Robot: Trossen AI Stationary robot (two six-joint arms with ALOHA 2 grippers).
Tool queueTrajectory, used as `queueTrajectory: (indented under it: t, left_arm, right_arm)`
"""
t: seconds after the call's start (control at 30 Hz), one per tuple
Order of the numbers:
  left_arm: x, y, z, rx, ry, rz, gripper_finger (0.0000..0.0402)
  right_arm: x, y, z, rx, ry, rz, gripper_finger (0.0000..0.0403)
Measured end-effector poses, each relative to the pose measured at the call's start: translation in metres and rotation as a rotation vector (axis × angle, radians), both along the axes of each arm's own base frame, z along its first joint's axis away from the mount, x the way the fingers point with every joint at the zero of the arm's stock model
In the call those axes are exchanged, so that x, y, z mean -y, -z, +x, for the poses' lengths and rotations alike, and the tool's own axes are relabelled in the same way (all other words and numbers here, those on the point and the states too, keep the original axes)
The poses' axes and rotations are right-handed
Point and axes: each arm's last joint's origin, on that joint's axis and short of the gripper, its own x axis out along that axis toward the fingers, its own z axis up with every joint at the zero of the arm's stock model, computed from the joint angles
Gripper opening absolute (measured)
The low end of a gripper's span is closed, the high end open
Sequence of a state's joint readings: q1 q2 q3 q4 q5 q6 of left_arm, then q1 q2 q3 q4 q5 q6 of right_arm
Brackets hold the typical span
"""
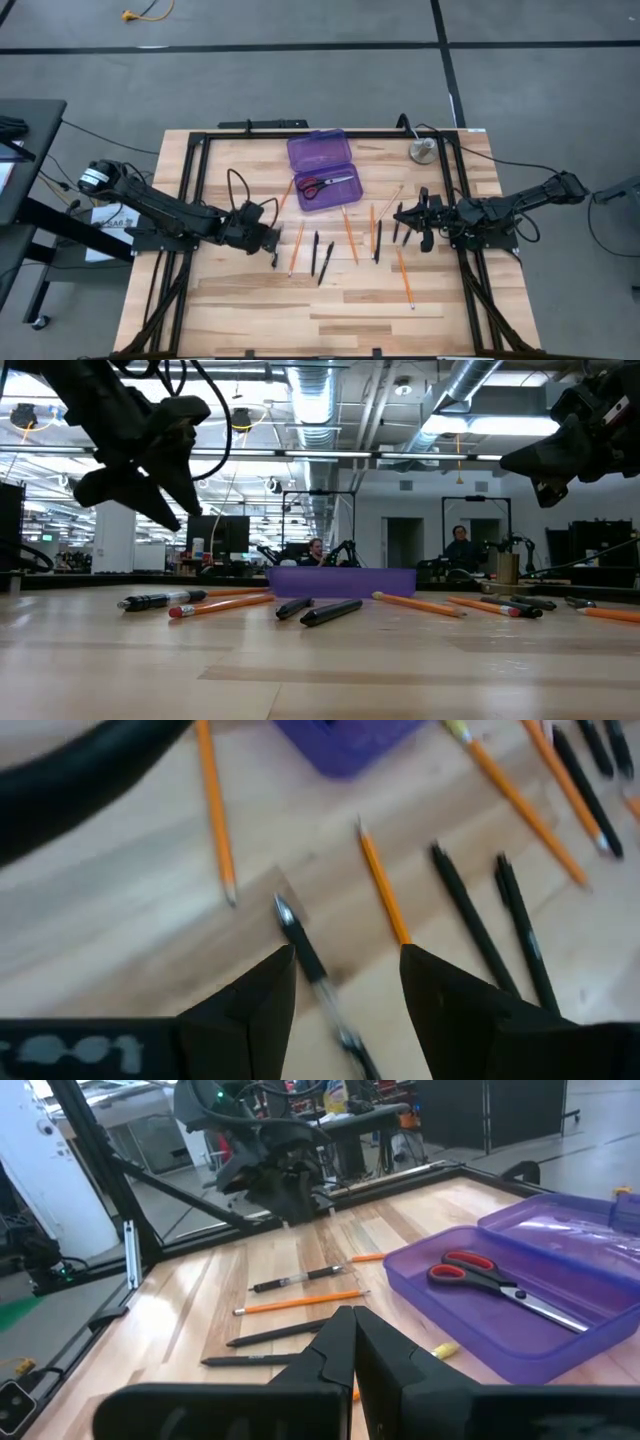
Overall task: Pick & place school supplies into a supply box
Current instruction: Put the black pen into the purple supply box
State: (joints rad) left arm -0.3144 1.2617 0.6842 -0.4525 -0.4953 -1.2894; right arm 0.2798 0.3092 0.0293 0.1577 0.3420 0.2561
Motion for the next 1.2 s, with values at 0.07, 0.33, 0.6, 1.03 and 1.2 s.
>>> queueTrajectory:
  t: [0.07,0.33,0.6,1.03,1.2]
  left_arm:
    - [-0.001,0.000,0.000,0.010,-0.019,0.009,0.0169]
    - [-0.016,0.001,0.004,-0.012,-0.054,-0.053,0.0169]
    - [-0.007,-0.001,0.006,0.025,-0.003,-0.066,0.0169]
    - [0.031,0.010,0.021,-0.029,0.064,0.036,0.0169]
    - [0.039,0.011,0.043,-0.155,0.026,0.065,0.0169]
  right_arm:
    - [0.000,0.000,0.000,0.000,0.000,0.000,0.0000]
    - [0.000,0.000,0.000,0.000,0.000,-0.002,0.0000]
    - [0.000,0.000,0.000,0.000,0.000,-0.003,0.0000]
    - [0.000,0.000,0.000,0.000,0.000,-0.002,0.0000]
    - [0.000,0.000,0.000,0.004,0.001,0.008,0.0000]
